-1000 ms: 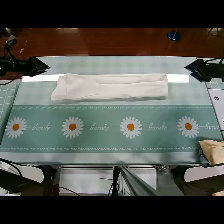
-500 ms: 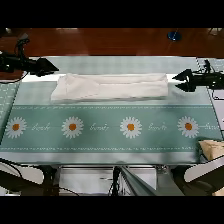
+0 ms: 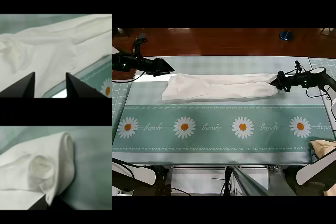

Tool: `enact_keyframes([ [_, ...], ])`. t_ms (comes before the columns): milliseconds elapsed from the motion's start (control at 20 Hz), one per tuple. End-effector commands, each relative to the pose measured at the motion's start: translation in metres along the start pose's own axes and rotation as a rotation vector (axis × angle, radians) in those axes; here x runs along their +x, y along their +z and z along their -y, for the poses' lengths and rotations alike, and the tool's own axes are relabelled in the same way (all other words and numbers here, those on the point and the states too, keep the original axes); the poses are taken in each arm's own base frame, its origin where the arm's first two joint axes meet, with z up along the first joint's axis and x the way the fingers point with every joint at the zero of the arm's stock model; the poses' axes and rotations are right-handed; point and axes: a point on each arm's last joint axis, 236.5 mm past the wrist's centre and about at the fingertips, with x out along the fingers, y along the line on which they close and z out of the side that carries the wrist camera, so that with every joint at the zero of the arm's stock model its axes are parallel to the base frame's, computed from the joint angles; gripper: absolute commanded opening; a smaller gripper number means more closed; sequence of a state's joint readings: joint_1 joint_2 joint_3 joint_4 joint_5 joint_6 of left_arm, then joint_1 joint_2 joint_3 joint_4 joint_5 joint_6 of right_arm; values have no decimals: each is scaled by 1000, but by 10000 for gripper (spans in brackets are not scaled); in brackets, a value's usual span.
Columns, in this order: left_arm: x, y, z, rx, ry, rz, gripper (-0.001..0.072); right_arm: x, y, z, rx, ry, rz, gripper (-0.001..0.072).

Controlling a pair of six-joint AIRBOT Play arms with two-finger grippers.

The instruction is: Fold the shirts.

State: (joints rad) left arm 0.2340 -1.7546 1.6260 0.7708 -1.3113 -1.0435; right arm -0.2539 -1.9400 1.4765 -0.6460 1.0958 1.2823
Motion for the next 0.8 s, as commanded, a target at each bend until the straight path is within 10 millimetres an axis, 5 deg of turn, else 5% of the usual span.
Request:
enact_keyframes([
  [0, 5, -5, 12, -32, -22, -28, 364, -6, -8, -40, -91, 71, -34, 19],
  [100, 15, -4, 32, -71, -64, -37, 360, -33, -7, -61, -174, 48, -7, 18],
  [200, 28, -3, 66, -67, -138, -45, 93, -64, -6, -73, -264, -29, 36, 18],
  [250, 36, -3, 84, -55, -173, -51, 34, -79, -7, -77, -297, -67, 55, 19],
  [450, 81, -8, 147, -12, -210, -65, 26, -115, -23, -87, -379, -155, 51, 19],
  [750, 143, -28, 231, 34, -237, -62, 26, -139, -37, -99, -431, -186, 45, 19],
])
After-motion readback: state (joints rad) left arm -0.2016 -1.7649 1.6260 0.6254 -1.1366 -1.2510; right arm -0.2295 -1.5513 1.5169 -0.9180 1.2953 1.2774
